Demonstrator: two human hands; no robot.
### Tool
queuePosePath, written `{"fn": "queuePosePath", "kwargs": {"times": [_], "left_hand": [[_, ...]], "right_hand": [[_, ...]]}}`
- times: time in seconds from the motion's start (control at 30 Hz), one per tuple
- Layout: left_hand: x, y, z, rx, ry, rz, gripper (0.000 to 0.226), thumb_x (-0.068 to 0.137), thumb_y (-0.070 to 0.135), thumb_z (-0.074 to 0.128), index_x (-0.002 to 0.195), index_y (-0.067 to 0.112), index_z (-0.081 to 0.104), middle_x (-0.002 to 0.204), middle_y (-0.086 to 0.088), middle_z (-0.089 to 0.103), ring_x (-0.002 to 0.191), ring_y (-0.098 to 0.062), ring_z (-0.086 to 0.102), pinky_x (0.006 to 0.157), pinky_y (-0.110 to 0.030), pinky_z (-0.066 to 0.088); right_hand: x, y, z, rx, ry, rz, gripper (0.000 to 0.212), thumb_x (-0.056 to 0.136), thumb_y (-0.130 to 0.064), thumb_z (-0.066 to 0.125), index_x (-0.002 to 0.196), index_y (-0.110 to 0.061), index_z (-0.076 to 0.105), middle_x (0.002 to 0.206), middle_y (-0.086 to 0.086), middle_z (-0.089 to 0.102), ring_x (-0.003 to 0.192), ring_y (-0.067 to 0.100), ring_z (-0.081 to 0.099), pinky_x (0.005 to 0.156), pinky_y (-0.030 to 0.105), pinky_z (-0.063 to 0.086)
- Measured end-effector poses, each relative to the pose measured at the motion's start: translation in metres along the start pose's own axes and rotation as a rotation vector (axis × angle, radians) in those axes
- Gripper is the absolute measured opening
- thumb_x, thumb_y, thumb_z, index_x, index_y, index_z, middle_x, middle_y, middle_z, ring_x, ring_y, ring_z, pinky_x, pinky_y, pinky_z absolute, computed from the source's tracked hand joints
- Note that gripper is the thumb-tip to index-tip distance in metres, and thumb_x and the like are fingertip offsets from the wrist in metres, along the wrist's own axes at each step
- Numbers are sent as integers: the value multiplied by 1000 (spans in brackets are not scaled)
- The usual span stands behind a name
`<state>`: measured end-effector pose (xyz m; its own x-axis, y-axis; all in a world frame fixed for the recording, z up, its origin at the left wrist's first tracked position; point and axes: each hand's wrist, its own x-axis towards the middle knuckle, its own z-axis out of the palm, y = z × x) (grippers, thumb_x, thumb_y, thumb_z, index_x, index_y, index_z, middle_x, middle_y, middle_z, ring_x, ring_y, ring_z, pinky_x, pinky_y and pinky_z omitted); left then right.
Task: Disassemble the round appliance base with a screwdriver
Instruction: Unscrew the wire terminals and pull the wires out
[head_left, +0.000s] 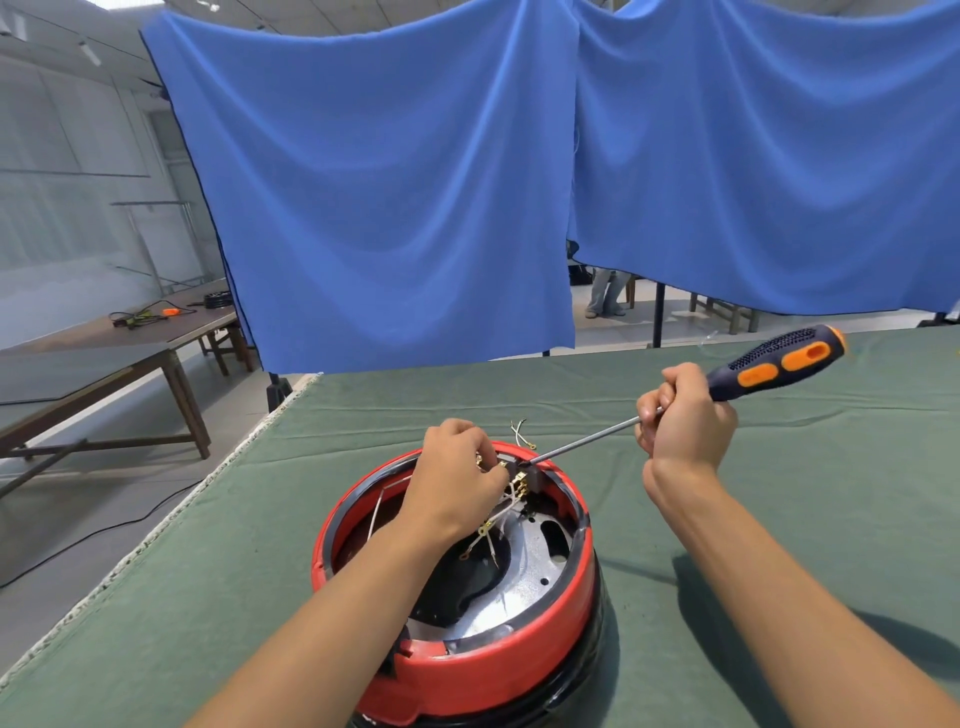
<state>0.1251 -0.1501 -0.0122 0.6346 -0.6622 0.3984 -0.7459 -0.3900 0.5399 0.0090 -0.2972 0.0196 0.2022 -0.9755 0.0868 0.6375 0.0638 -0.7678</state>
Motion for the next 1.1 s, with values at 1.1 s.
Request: {"fn": "queuePosePath", "kwargs": {"times": [1.1], "left_hand": [[-6,8,0,219,13,-46,18,88,24,54,89,16,70,114,1,49,111,-18,38,97,-33,35]], "right_hand": [[-12,-6,-1,-51,-104,-55,37,71,-21,52,39,-22,34,36,-3,37,34,12,33,39,17,20]]}}
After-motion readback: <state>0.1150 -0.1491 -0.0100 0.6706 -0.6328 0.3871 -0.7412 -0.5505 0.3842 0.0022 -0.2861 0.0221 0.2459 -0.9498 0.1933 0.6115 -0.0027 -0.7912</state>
